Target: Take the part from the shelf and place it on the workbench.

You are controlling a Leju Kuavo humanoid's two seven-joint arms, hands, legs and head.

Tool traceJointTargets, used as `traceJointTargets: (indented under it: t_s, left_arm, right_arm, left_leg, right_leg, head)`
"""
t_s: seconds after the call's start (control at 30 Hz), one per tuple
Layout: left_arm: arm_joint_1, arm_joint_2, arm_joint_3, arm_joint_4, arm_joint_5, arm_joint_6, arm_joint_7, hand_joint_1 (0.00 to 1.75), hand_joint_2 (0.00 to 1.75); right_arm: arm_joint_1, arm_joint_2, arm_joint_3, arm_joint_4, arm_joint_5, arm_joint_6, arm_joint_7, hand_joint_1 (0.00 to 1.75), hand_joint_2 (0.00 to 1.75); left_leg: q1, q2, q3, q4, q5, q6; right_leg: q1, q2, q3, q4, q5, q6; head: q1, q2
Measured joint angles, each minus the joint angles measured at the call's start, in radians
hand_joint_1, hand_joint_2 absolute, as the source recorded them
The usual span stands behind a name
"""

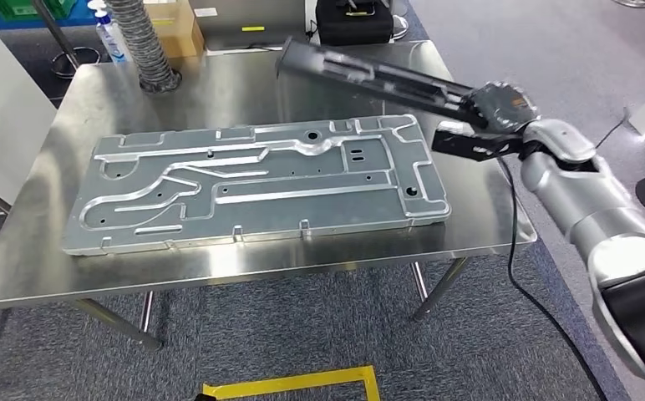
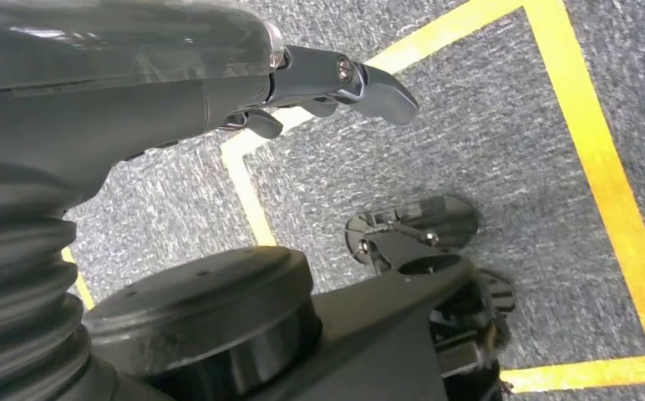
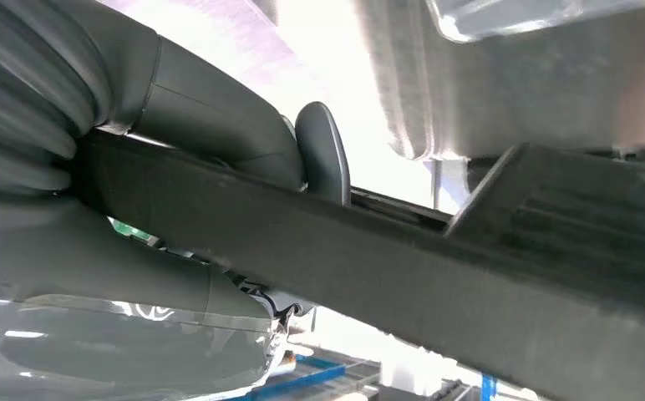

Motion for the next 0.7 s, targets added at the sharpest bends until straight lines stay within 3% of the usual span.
traceJointTargets:
  t_s: [0.1, 0.13, 0.2, 0.23, 0.27, 0.3, 0.37, 0.43, 0.53, 0.6, 0.63, 0.7]
  left_arm:
    - [-0.002, 0.001, -0.009, 0.0, -0.003, -0.006, -0.008, 0.0, 1.75]
    - [-0.003, 0.001, -0.012, 0.0, -0.005, -0.008, -0.012, 0.0, 1.75]
    - [-0.003, 0.001, -0.016, 0.0, -0.009, -0.011, -0.02, 0.0, 1.75]
    - [-0.003, 0.001, -0.018, 0.0, -0.01, -0.012, -0.024, 0.0, 1.75]
    - [-0.003, 0.001, -0.021, 0.0, -0.011, -0.013, -0.028, 0.0, 1.75]
    - [-0.003, 0.001, -0.023, 0.0, -0.011, -0.013, -0.031, 0.0, 1.75]
    - [-0.004, 0.001, -0.027, 0.0, -0.011, -0.013, -0.036, 0.0, 1.75]
    - [-0.005, 0.001, -0.031, 0.0, -0.009, -0.012, -0.04, 0.0, 1.75]
    - [-0.005, 0.004, -0.031, 0.0, -0.003, -0.009, -0.048, 0.0, 1.75]
    - [-0.005, 0.006, -0.031, 0.0, 0.002, -0.005, -0.05, 0.0, 1.75]
    - [-0.006, 0.007, -0.031, 0.0, 0.003, -0.004, -0.05, 0.0, 1.75]
    - [-0.005, 0.008, -0.031, 0.0, 0.004, -0.001, -0.051, 0.0, 1.75]
  right_arm:
    - [0.001, 0.032, 0.032, 0.014, 0.077, -0.027, 0.033, 1.71, 1.75]
    - [0.002, 0.044, 0.043, 0.019, 0.105, -0.038, 0.045, 1.71, 1.75]
    - [0.004, 0.069, 0.062, 0.028, 0.15, -0.055, 0.069, 1.71, 1.75]
    - [0.007, 0.08, 0.071, 0.033, 0.166, -0.06, 0.078, 1.71, 1.75]
    - [0.012, 0.091, 0.078, 0.038, 0.179, -0.064, 0.084, 1.71, 1.75]
    - [0.017, 0.102, 0.084, 0.043, 0.19, -0.066, 0.087, 1.71, 1.75]
    - [0.024, 0.121, 0.091, 0.053, 0.207, -0.072, 0.088, 1.71, 1.75]
    - [0.026, 0.14, 0.094, 0.062, 0.22, -0.082, 0.085, 1.71, 1.75]
    - [0.03, 0.165, 0.094, 0.077, 0.233, -0.091, 0.08, 1.71, 1.75]
    - [0.035, 0.181, 0.093, 0.086, 0.242, -0.093, 0.075, 1.71, 1.75]
    - [0.036, 0.19, 0.093, 0.09, 0.246, -0.094, 0.073, 1.71, 1.75]
    - [0.038, 0.207, 0.093, 0.099, 0.254, -0.095, 0.07, 1.71, 1.75]
  left_leg:
    - [0.002, 0.002, -0.009, 0.027, -0.022, -0.017]
    - [0.005, 0.003, -0.027, 0.069, -0.045, -0.024]
    - [0.016, 0.004, -0.094, 0.203, -0.101, -0.037]
    - [0.021, 0.004, -0.128, 0.263, -0.119, -0.042]
    - [0.027, 0.005, -0.148, 0.291, -0.118, -0.046]
    - [0.032, 0.005, -0.148, 0.277, -0.096, -0.05]
    - [0.041, 0.007, -0.093, 0.144, -0.018, -0.057]
    - [0.041, 0.006, -0.038, 0.026, 0.026, -0.056]
    - [0.032, 0.004, -0.026, 0.0, 0.028, -0.039]
    - [0.031, 0.004, -0.02, -0.011, 0.033, -0.023]
    - [0.031, 0.004, -0.017, -0.017, 0.036, -0.016]
    - [0.026, 0.005, -0.014, -0.02, 0.036, -0.006]
  right_leg:
    - [-0.007, 0.0, 0.012, -0.011, 0.001, -0.012]
    - [-0.01, -0.001, 0.017, -0.015, 0.0, -0.016]
    - [-0.01, -0.002, 0.024, -0.017, -0.004, -0.021]
    - [-0.01, -0.002, 0.025, -0.016, -0.005, -0.021]
    - [-0.011, -0.001, 0.027, -0.016, -0.007, -0.02]
    - [-0.012, -0.001, 0.03, -0.016, -0.009, -0.018]
    - [-0.016, 0.001, 0.037, -0.013, -0.016, -0.01]
    - [-0.017, 0.003, 0.039, -0.01, -0.021, 0.001]
    - [-0.019, 0.006, 0.039, -0.017, -0.019, 0.02]
    - [-0.023, 0.004, 0.034, -0.001, -0.034, 0.029]
    - [-0.023, 0.003, 0.018, 0.036, -0.057, 0.03]
    - [-0.021, 0.001, -0.045, 0.168, -0.121, 0.028]
  head:
    - [0.0, 0.0]
    - [0.0, 0.0]
    - [0.0, 0.0]
    - [0.0, 0.0]
    - [0.0, 0.0]
    - [0.0, 0.0]
    - [0.0, 0.0]
    - [0.0, 0.0]
    - [0.0, 0.0]
    - [0.0, 0.0]
    - [0.0, 0.0]
    - [0.0, 0.0]
